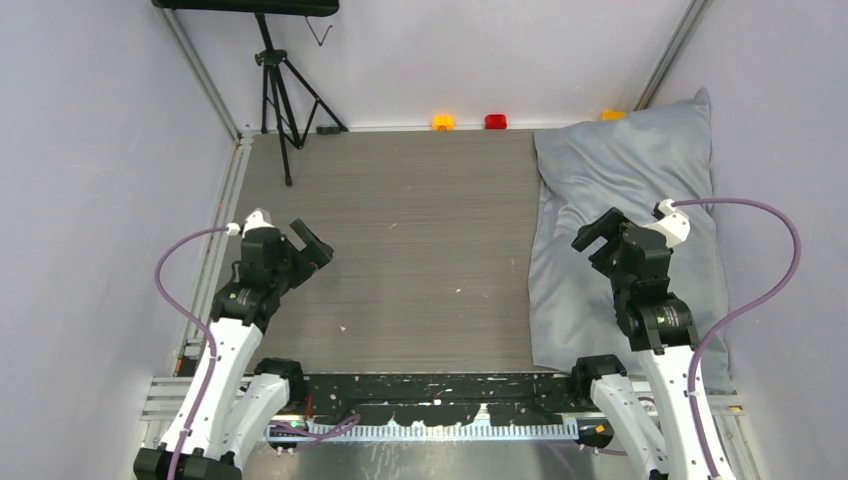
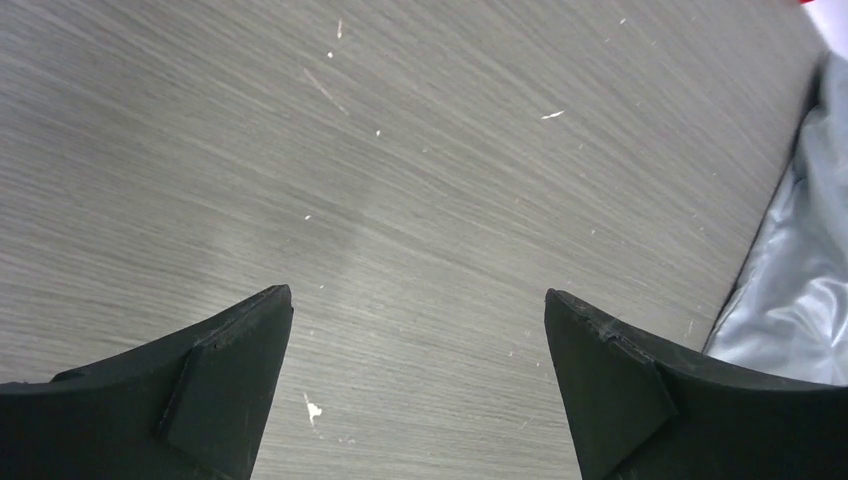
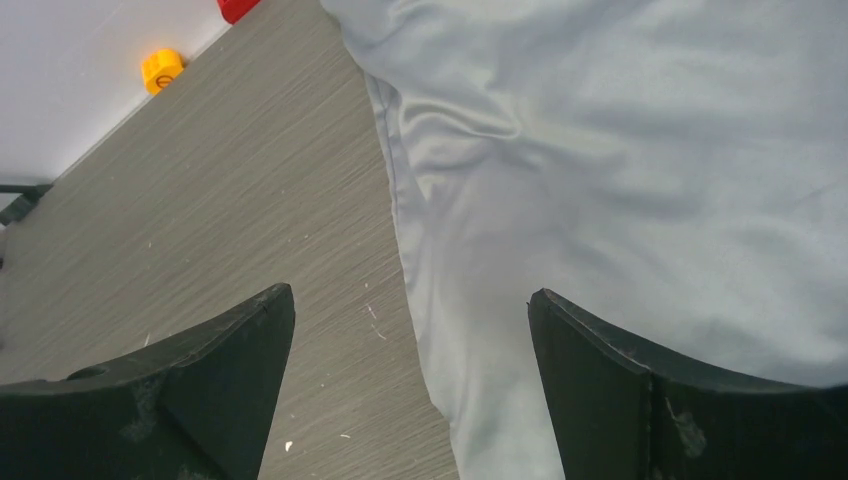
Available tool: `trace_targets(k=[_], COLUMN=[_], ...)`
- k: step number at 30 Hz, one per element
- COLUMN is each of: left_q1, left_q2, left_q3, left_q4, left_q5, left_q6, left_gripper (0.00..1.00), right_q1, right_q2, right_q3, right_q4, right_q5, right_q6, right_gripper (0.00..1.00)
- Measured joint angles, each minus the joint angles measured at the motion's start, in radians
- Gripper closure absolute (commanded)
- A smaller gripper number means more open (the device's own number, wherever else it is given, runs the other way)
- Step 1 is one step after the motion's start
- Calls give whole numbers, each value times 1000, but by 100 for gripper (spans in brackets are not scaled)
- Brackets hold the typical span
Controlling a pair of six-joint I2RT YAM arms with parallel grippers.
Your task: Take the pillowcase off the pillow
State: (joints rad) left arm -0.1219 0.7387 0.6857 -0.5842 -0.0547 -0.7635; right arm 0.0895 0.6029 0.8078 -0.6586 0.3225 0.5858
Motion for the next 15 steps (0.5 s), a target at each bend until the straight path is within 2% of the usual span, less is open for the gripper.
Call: trace_targets(k=[4, 7, 12, 15], left_q1=[0, 1, 0, 1], left_q2=[10, 10, 26, 50], left_q3=[0, 0, 0, 0], left_q4=[-27, -13, 48, 56], left_q5=[23, 117, 322, 389], left_q6=[11, 45, 88, 103], left_gripper=[0, 0, 0, 0], right_q1=[0, 0, 0, 0], right_q2=[16, 65, 249, 401], right_q3=[0, 2, 67, 129], right_q4=[0, 4, -19, -22], right_q5=[-21, -32, -42, -27], right_q6=[0, 0, -13, -35], right_gripper=[8, 8, 8, 8])
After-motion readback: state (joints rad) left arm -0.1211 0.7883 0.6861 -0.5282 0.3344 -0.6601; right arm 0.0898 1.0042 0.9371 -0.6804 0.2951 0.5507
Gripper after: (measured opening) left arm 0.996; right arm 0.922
